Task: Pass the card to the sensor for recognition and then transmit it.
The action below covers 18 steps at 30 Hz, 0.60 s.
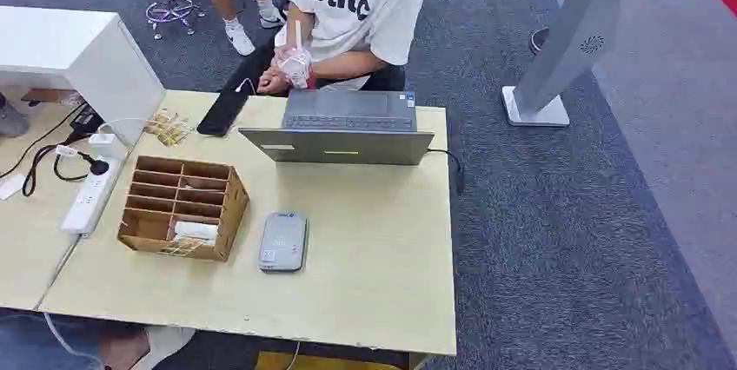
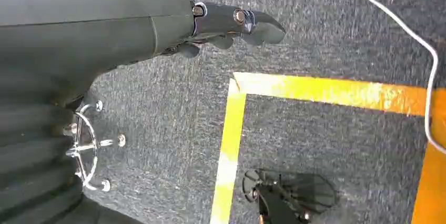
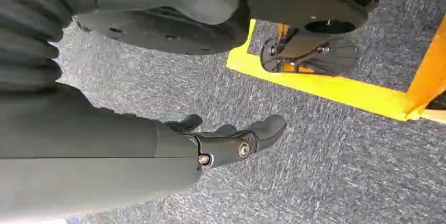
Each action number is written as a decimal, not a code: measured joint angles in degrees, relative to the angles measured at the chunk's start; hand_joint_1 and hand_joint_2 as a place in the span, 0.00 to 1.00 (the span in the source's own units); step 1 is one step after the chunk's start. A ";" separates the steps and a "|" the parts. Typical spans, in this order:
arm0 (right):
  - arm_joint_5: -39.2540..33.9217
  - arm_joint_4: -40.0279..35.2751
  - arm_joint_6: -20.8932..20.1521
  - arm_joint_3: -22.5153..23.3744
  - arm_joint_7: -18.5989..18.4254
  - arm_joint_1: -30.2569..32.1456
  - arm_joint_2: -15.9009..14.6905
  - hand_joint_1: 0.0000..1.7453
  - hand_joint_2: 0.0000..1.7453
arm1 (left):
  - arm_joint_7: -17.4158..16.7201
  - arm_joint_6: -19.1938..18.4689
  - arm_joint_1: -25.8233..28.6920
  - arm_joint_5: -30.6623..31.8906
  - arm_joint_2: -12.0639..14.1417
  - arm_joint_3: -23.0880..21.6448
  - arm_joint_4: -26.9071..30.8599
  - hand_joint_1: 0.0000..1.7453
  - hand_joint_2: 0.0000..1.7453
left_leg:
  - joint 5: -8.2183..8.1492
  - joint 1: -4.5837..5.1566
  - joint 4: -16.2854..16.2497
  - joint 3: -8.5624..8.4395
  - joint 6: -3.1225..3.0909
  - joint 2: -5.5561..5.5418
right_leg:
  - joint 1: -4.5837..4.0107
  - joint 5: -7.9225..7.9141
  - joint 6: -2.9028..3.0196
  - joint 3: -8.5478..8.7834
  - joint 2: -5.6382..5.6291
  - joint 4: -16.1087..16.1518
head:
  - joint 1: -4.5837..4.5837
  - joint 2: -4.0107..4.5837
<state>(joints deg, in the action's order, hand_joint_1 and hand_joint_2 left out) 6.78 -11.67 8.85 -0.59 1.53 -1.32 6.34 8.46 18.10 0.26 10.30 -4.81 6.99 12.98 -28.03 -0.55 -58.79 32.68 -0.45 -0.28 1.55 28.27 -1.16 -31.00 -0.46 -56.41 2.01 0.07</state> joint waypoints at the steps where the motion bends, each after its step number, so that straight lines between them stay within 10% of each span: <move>1: 0.04 0.13 0.09 0.00 0.00 -0.09 0.02 0.00 0.00 | 0.00 0.17 -0.07 0.00 -0.11 0.13 -0.09 0.00 1.00 | 0.00 0.00 0.00 0.00 0.00 0.00 | 0.00 0.00 0.00 0.00 0.00 0.00 | 0.02 0.00; 2: 0.09 0.22 0.17 0.00 -0.04 -0.14 0.09 0.00 1.00 | 0.00 0.39 -0.14 0.00 -0.17 0.28 -0.22 0.00 1.00 | 0.00 0.00 0.00 0.00 0.00 0.00 | 0.00 0.00 0.00 0.00 0.00 0.00 | 0.00 0.00; 7: -0.07 0.61 0.83 0.02 -0.07 -0.25 0.31 0.00 1.00 | 0.89 3.03 -0.26 0.15 -0.28 0.46 -0.50 0.00 1.00 | 0.00 0.00 0.00 -0.01 0.00 0.00 | 0.00 0.00 0.00 0.01 0.00 0.00 | 0.00 0.00; 12: -0.87 0.68 4.65 0.37 -0.17 -0.30 0.33 0.00 1.00 | 8.82 9.79 -0.39 -0.89 -0.79 2.14 -0.52 0.00 1.00 | 0.00 0.00 0.00 -0.01 0.00 0.00 | 0.00 0.00 0.00 0.01 0.00 0.00 | 0.02 0.00; 18: -2.71 0.72 9.21 2.71 3.04 -0.34 -0.46 0.00 1.00 | 10.32 6.90 -1.01 -4.88 2.14 7.06 -0.52 0.00 1.00 | 0.00 -0.03 0.00 -0.01 0.01 0.01 | -0.04 0.00 0.01 0.00 -0.01 0.00 | -0.07 0.00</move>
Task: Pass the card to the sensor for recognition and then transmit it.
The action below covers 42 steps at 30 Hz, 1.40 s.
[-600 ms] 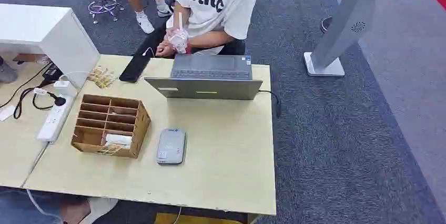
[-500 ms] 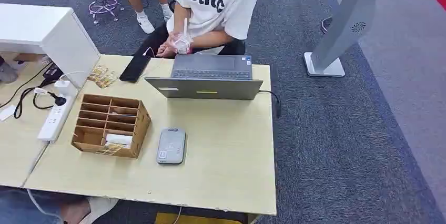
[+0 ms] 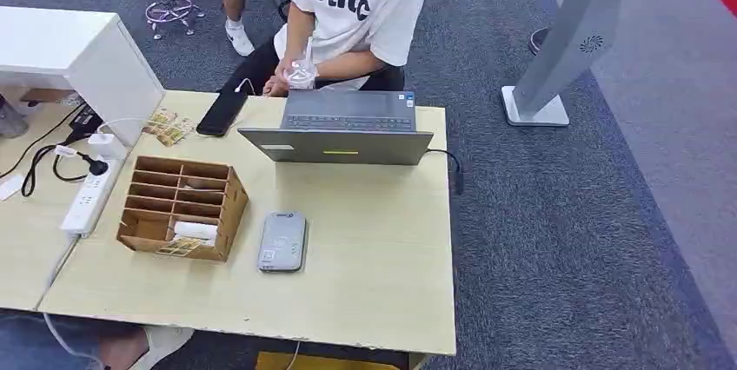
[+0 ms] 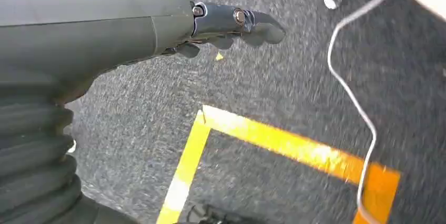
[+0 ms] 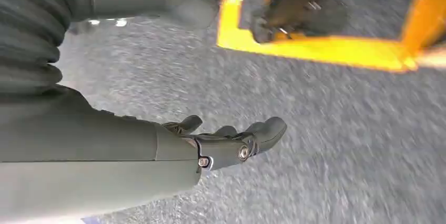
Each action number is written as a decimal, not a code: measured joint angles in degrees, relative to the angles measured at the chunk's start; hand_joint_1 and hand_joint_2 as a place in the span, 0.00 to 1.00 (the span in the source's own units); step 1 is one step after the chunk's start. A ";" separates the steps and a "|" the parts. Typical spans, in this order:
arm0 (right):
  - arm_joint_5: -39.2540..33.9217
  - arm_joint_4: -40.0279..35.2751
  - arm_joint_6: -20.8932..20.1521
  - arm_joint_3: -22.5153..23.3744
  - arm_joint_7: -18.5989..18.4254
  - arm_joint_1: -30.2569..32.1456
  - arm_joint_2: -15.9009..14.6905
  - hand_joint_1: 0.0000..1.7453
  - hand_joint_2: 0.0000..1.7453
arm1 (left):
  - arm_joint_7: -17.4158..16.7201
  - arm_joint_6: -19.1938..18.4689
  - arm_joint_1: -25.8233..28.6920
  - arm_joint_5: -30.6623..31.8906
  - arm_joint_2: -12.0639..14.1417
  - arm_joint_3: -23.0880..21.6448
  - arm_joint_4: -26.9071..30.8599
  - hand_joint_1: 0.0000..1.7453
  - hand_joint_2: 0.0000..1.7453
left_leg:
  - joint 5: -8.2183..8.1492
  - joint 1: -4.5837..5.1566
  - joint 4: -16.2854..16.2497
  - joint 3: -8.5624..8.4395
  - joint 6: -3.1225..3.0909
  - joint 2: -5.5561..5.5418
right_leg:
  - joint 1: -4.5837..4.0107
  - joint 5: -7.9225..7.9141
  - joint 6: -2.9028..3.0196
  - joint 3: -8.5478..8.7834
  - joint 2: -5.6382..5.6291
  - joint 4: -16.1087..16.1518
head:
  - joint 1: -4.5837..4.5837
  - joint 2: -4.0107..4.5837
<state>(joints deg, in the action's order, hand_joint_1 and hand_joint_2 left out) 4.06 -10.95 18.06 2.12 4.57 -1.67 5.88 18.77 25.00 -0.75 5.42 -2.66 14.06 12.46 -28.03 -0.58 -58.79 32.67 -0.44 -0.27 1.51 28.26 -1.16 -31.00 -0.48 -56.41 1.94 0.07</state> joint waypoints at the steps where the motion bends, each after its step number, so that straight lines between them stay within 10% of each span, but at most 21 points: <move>1: -0.81 -0.02 0.85 0.70 1.69 -0.02 -0.39 0.00 1.00 | -0.11 -0.65 -0.05 -0.44 0.77 0.85 0.00 0.00 1.00 | 0.00 0.00 0.00 0.00 0.00 -0.01 | 0.00 0.00 0.00 0.00 0.01 0.00 | 0.02 0.00; 6: -4.54 -0.53 2.29 6.41 12.54 -0.32 -3.89 0.00 1.00 | -0.55 -1.88 0.02 -2.07 3.97 5.68 0.00 0.00 1.00 | 0.00 0.00 0.00 0.02 0.00 -0.01 | 0.00 0.00 0.00 0.02 0.01 0.00 | 0.02 0.00; 23: -4.48 -3.37 1.64 14.69 20.63 -2.97 -10.01 0.00 1.00 | -3.43 -3.86 -0.87 -7.78 13.40 14.80 0.00 0.00 1.00 | 0.04 -0.07 0.00 -0.01 0.05 0.00 | -0.06 -0.01 0.01 0.01 0.00 -0.01 | 0.04 0.00; 31: -2.62 -3.28 4.17 19.91 18.07 -1.78 -10.54 0.00 1.00 | 18.68 7.46 -2.58 -15.87 13.98 25.18 0.02 0.00 1.00 | 0.03 -0.04 0.00 0.01 0.04 -0.03 | -0.03 0.00 0.00 0.02 0.02 0.01 | 0.04 0.00; 35: -2.38 -2.82 5.11 21.19 15.76 -1.16 -10.34 0.00 1.00 | 21.35 11.43 -2.63 -14.24 12.59 28.60 1.89 0.00 1.00 | 0.02 -0.01 0.00 0.01 0.03 0.00 | -0.01 -0.01 0.00 0.00 -0.01 0.02 | 0.02 0.00; 38: -4.28 -2.71 8.08 23.60 12.15 -1.01 -8.87 0.00 1.00 | 21.51 10.60 1.50 -4.33 6.64 31.06 16.51 0.00 1.00 | 0.02 0.02 -0.02 -0.06 0.03 0.08 | 0.01 -0.01 0.00 -0.13 -0.10 0.05 | -0.07 0.00; 42: -3.95 -2.40 9.11 27.25 10.29 -0.44 -6.80 0.00 1.00 | 21.57 -1.20 7.09 5.25 -2.96 34.75 47.24 0.00 1.00 | 0.02 -0.01 -0.02 0.05 0.03 0.07 | -0.01 -0.03 0.02 -0.04 -0.08 0.03 | 0.26 0.00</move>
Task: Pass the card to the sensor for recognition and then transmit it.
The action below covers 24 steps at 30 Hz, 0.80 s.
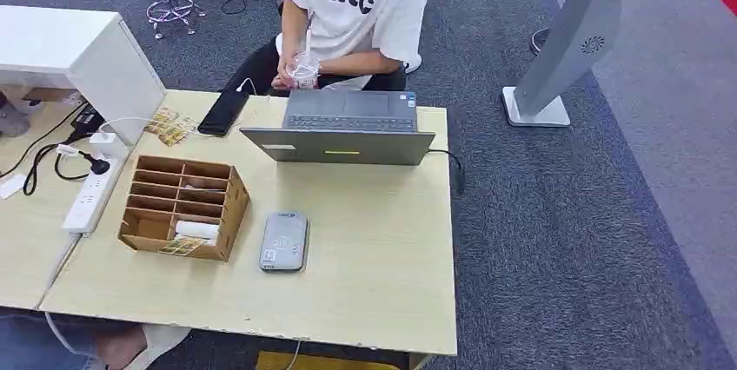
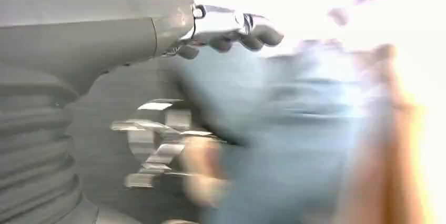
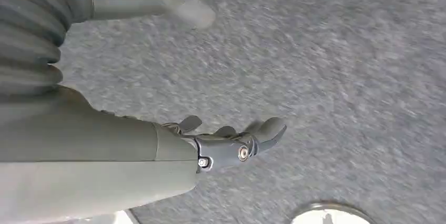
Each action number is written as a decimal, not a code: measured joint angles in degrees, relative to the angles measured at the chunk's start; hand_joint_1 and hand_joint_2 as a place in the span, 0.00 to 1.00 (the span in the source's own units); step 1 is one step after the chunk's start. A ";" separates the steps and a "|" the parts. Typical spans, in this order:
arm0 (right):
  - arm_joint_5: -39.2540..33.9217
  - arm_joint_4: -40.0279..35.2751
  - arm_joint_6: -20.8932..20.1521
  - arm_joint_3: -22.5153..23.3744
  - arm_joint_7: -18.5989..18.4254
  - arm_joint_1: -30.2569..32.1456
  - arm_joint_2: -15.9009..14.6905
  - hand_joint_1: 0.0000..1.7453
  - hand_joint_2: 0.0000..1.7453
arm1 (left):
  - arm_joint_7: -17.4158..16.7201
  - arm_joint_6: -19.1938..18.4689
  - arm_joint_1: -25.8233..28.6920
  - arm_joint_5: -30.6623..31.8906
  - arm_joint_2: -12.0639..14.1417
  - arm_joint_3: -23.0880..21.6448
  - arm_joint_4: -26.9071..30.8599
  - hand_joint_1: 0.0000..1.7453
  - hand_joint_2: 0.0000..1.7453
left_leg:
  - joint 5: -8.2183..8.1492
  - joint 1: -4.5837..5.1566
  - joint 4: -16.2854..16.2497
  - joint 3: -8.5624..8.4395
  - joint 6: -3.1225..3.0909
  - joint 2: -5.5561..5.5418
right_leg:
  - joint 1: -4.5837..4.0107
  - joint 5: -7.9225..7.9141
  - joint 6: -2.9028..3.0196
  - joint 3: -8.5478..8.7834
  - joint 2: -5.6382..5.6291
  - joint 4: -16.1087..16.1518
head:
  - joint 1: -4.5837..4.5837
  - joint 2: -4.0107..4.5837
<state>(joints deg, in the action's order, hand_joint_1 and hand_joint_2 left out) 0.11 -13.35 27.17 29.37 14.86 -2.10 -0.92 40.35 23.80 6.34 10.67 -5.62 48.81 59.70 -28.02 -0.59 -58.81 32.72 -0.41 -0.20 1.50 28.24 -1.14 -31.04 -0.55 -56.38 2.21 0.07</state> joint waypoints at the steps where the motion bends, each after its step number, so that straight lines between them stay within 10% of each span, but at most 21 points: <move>1: 0.20 0.04 -0.02 0.51 -0.37 0.00 0.40 0.00 1.00 | 0.00 -0.50 0.95 0.26 -1.73 0.46 6.78 0.00 1.00 | -0.02 -0.02 0.00 -0.02 0.01 0.06 | -0.01 0.00 0.00 -0.01 -0.06 -0.02 | -0.20 0.00; 6: 1.79 0.07 -0.53 3.24 -1.79 -0.05 1.27 0.00 1.00 | 0.07 4.80 7.86 0.85 -5.54 -3.59 35.28 0.00 1.00 | -0.03 -0.03 -0.01 -0.07 0.00 0.00 | -0.02 0.03 -0.02 -0.10 -0.01 -0.01 | -0.26 0.00; 12: 2.71 0.07 -0.61 5.62 -3.54 -0.56 1.91 0.00 1.00 | 0.04 15.52 14.27 3.58 -2.89 -19.68 57.44 0.00 1.00 | -0.02 -0.02 0.00 -0.08 0.00 -0.02 | -0.03 0.00 0.01 0.07 0.04 -0.02 | -0.20 0.00; 24: 5.29 0.13 -0.77 8.09 -7.41 -0.96 3.24 0.00 1.00 | -0.07 16.14 16.22 23.55 -0.34 -40.12 73.83 0.00 1.00 | -0.02 -0.01 -0.01 -0.11 -0.01 -0.04 | -0.02 0.00 0.00 0.11 0.05 -0.02 | -0.17 0.00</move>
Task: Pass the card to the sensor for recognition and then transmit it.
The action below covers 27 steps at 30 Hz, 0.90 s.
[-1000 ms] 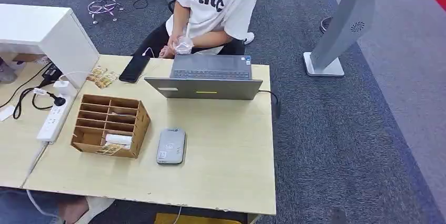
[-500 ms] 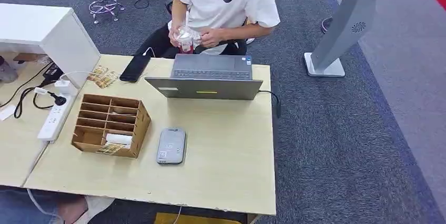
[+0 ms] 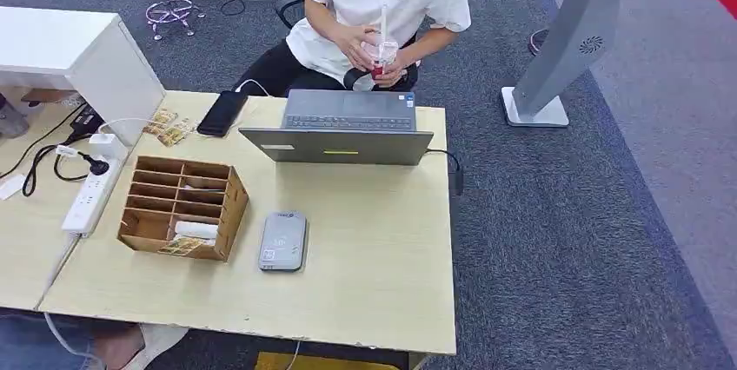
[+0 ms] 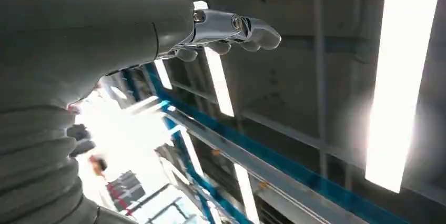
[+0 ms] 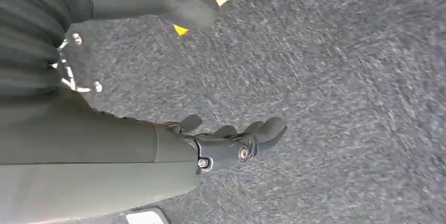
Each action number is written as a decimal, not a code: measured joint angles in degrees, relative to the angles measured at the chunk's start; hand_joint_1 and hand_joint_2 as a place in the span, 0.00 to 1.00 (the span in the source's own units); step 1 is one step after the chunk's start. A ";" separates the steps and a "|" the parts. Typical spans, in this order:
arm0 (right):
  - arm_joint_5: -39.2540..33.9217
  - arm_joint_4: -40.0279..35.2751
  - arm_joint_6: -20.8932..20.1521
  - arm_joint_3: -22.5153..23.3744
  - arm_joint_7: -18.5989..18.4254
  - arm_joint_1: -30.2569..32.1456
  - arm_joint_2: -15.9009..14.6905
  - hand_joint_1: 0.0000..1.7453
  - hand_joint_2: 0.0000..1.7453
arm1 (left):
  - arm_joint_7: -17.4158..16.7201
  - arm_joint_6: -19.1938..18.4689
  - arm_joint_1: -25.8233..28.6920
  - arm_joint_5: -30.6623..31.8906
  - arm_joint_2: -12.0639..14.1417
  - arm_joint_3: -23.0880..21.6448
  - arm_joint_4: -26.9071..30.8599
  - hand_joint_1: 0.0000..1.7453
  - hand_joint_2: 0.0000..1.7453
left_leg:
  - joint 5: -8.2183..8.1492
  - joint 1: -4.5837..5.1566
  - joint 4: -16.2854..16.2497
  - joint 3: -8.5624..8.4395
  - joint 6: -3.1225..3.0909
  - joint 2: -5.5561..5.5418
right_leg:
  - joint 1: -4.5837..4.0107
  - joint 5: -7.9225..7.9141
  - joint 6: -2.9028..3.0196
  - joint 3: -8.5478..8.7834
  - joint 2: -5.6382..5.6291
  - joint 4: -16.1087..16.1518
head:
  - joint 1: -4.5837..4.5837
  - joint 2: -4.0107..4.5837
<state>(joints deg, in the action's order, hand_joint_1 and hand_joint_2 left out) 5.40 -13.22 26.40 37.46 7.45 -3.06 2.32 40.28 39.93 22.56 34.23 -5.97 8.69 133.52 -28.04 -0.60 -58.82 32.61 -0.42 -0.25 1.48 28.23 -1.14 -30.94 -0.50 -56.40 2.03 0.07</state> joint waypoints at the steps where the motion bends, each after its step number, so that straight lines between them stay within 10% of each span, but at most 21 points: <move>1: 0.02 0.02 0.00 0.11 -0.11 -0.02 0.11 0.00 1.00 | 0.00 0.00 0.00 0.42 0.00 -1.44 0.42 0.00 1.00 | 0.00 0.01 0.00 -0.01 0.00 0.00 | 0.00 0.00 0.00 0.00 0.00 0.00 | 0.00 0.00; 9: 0.33 0.09 -0.04 0.28 -1.38 -0.19 0.55 0.00 1.00 | -2.13 -0.57 -2.57 -0.53 1.64 -6.15 -1.34 0.00 1.00 | 0.01 0.00 0.00 -0.02 0.01 -0.03 | 0.00 0.01 0.00 -0.13 0.04 0.00 | -0.07 0.00; 15: 3.67 0.26 -0.87 -0.07 -4.37 -0.79 0.57 0.00 1.00 | -19.35 -17.88 -18.33 0.90 7.83 -3.50 -23.42 0.00 1.00 | 0.32 -0.03 0.02 0.02 0.17 -0.28 | -0.03 -0.20 0.18 -0.05 0.24 -0.09 | -0.09 0.00; 27: 6.78 0.39 -1.05 -1.44 -7.15 -0.55 0.55 0.00 1.00 | -22.40 -19.54 -30.30 8.73 12.87 -2.09 -45.88 0.00 1.00 | 0.35 -0.01 0.00 0.13 0.16 -0.10 | -0.01 -0.30 0.20 -0.20 0.09 -0.06 | -0.20 0.00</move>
<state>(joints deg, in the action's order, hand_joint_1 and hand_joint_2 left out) 12.18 -12.83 25.35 36.02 0.30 -3.61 2.86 17.88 20.39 -7.74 42.95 6.91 6.60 87.64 -27.69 -0.61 -58.81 32.74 -0.26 -0.35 1.47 27.93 -0.94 -31.14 -0.41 -56.46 1.84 0.07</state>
